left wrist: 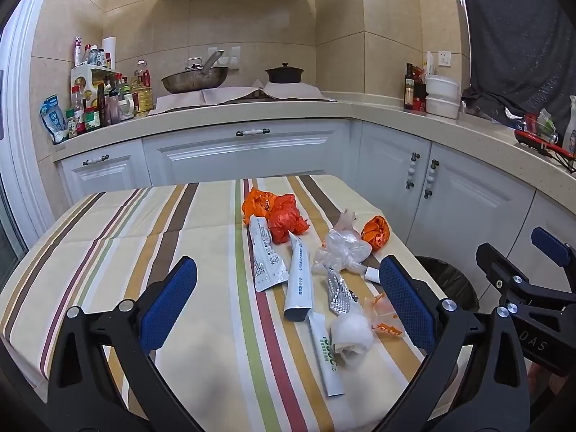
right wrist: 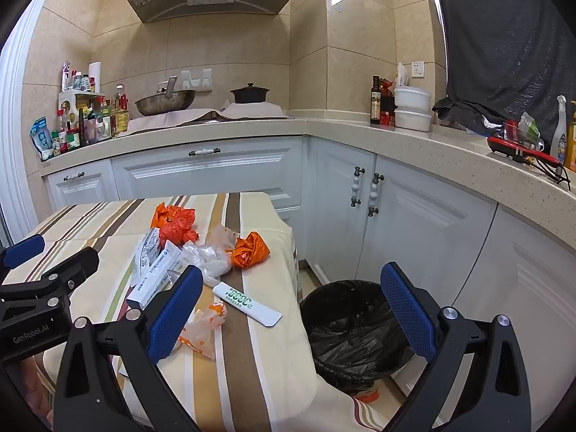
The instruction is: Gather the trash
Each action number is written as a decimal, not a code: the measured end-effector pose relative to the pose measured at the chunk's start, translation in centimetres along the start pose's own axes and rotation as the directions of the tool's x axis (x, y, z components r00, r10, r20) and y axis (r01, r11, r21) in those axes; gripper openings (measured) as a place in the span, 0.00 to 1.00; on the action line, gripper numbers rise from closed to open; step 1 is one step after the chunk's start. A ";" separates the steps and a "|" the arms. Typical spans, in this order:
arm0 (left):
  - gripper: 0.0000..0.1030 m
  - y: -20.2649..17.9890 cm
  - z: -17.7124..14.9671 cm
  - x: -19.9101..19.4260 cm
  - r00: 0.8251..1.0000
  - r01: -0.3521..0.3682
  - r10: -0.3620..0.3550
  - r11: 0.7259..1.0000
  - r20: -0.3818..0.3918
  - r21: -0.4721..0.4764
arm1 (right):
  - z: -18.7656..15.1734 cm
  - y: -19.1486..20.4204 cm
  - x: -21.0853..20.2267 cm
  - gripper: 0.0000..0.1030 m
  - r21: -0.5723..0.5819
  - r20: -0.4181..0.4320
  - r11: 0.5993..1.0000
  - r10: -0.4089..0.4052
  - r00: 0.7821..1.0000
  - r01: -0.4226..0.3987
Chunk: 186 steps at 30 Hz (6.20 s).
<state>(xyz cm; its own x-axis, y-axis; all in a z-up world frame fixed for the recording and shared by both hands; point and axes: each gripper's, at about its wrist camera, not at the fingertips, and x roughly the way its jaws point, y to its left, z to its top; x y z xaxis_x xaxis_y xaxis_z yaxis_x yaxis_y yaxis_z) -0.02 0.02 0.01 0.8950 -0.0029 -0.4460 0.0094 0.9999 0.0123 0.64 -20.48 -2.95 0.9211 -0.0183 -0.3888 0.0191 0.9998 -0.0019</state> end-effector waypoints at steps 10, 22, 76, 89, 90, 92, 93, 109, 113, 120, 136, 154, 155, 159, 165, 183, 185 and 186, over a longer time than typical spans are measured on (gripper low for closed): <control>0.96 0.0 0.0 0.0 1.000 -0.002 0.002 1.000 0.001 0.001 | 0.0 0.2 -0.1 0.94 -0.001 0.001 1.000 0.000 1.000 0.000; 0.96 0.0 0.0 0.0 1.000 -0.001 0.001 1.000 -0.002 0.000 | 0.0 0.3 0.0 0.94 -0.001 0.000 1.000 0.000 1.000 0.000; 0.96 0.5 -0.7 0.5 1.000 -0.001 0.001 1.000 -0.012 0.003 | -0.1 0.3 -0.2 0.94 -0.001 -0.001 1.000 -0.001 1.000 0.001; 0.96 2.1 -3.0 1.8 0.999 -0.014 0.015 1.000 -0.040 0.028 | -1.6 1.2 1.0 0.94 -0.005 -0.050 0.999 0.049 0.998 -0.049; 0.96 2.4 -3.1 1.9 0.999 -0.020 0.021 0.999 -0.046 0.031 | -1.6 1.3 1.0 0.94 -0.006 -0.050 0.999 0.052 0.997 -0.053; 0.96 2.8 -3.0 2.1 0.997 -0.030 0.031 0.999 -0.065 0.028 | -2.0 1.9 1.8 0.93 -0.003 -0.067 0.997 0.071 0.995 -0.071; 0.96 3.1 -3.1 2.2 0.997 -0.035 0.037 0.999 -0.072 0.025 | -2.2 2.1 1.9 0.93 0.000 -0.076 0.997 0.083 0.994 -0.084; 0.82 5.2 -4.4 3.5 0.990 -0.030 0.031 1.000 -0.137 0.010 | -4.0 5.3 6.0 0.65 0.051 -0.176 0.971 0.239 0.955 -0.234; 0.82 5.1 -4.5 3.9 0.989 -0.020 0.021 1.000 -0.144 0.005 | -4.2 5.7 6.4 0.64 0.048 -0.193 0.968 0.251 0.949 -0.246; 0.82 4.9 -4.6 4.3 0.987 -0.012 0.012 1.000 -0.160 -0.002 | -4.1 5.1 6.5 0.64 0.053 -0.209 0.970 0.244 0.947 -0.239; 0.82 3.4 -5.1 4.4 0.985 0.023 -0.020 1.000 -0.174 0.014 | -3.9 4.5 5.7 0.37 0.074 -0.194 0.953 0.304 0.933 -0.295; 0.82 2.5 -5.7 4.0 0.979 0.071 -0.067 0.997 -0.192 0.014 | -3.7 3.5 5.7 0.18 0.078 -0.201 0.955 0.297 0.933 -0.287; 0.82 2.4 -5.8 4.0 0.979 0.073 -0.069 0.997 -0.192 0.017 | -3.8 3.5 5.7 0.18 0.086 -0.201 0.953 0.302 0.932 -0.290; 0.82 2.4 -5.7 4.0 0.980 0.068 -0.064 0.998 -0.188 0.012 | -4.1 3.1 5.9 0.31 0.103 -0.210 0.955 0.294 0.932 -0.278; 0.82 2.4 -5.9 4.0 0.979 0.067 -0.063 0.998 -0.193 0.014 | -4.8 2.9 5.9 0.33 0.113 -0.226 0.956 0.290 0.930 -0.271; 0.75 0.6 -7.4 2.9 0.974 0.084 -0.072 0.995 -0.216 0.048 | -4.1 2.4 3.9 0.10 0.070 -0.179 0.962 0.271 0.946 -0.262; 0.69 0.3 -7.9 3.3 0.970 0.080 -0.064 0.995 -0.233 0.057 | -4.1 2.2 3.8 0.10 0.077 -0.176 0.961 0.276 0.945 -0.266; 0.65 0.3 -8.1 3.4 0.968 0.080 -0.064 0.995 -0.242 0.055 | -4.1 2.1 3.7 0.10 0.080 -0.174 0.960 0.278 0.945 -0.268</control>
<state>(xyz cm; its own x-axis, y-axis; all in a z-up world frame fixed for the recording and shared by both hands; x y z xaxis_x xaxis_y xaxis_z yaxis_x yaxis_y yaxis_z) -0.54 0.40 -8.75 0.7581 -0.0634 -0.6491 0.1052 0.9941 0.0258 2.45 -18.41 -8.19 0.8076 0.2619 -0.5285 -0.1973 0.9643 0.1765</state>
